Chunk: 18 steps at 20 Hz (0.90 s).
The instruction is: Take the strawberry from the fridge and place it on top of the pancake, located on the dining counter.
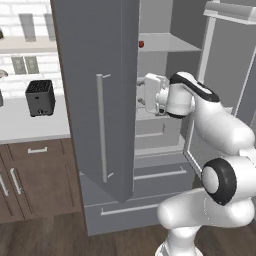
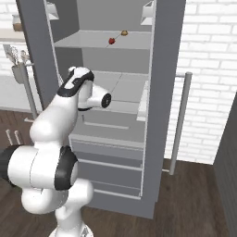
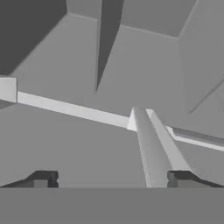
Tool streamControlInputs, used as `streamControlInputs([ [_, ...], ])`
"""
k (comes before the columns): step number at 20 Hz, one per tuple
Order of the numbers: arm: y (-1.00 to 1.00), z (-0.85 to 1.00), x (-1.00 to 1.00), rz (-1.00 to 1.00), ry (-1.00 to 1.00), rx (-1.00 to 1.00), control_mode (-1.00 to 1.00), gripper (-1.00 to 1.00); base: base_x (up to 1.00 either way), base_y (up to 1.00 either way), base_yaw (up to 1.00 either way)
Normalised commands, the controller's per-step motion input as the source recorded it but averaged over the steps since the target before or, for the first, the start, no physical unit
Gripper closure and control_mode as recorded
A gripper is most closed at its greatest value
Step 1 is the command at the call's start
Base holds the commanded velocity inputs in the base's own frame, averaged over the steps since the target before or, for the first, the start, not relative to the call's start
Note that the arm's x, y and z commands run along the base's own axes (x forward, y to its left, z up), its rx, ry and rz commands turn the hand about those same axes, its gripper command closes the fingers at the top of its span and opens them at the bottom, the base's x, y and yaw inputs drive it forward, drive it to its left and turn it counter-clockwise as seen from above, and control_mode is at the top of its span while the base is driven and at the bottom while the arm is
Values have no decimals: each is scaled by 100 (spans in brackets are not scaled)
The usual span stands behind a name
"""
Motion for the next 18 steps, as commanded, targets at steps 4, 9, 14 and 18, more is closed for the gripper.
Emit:
streamControlInputs([
  [4,60,0,20,39,0,0,-100,-100,0,0,0],
  [9,87,10,-4,37,0,-1,-100,-100,0,0,0],
  [14,85,19,-55,32,-6,-6,-100,-100,0,0,0],
  [18,99,5,-47,27,0,-4,-100,-100,0,0,0],
])
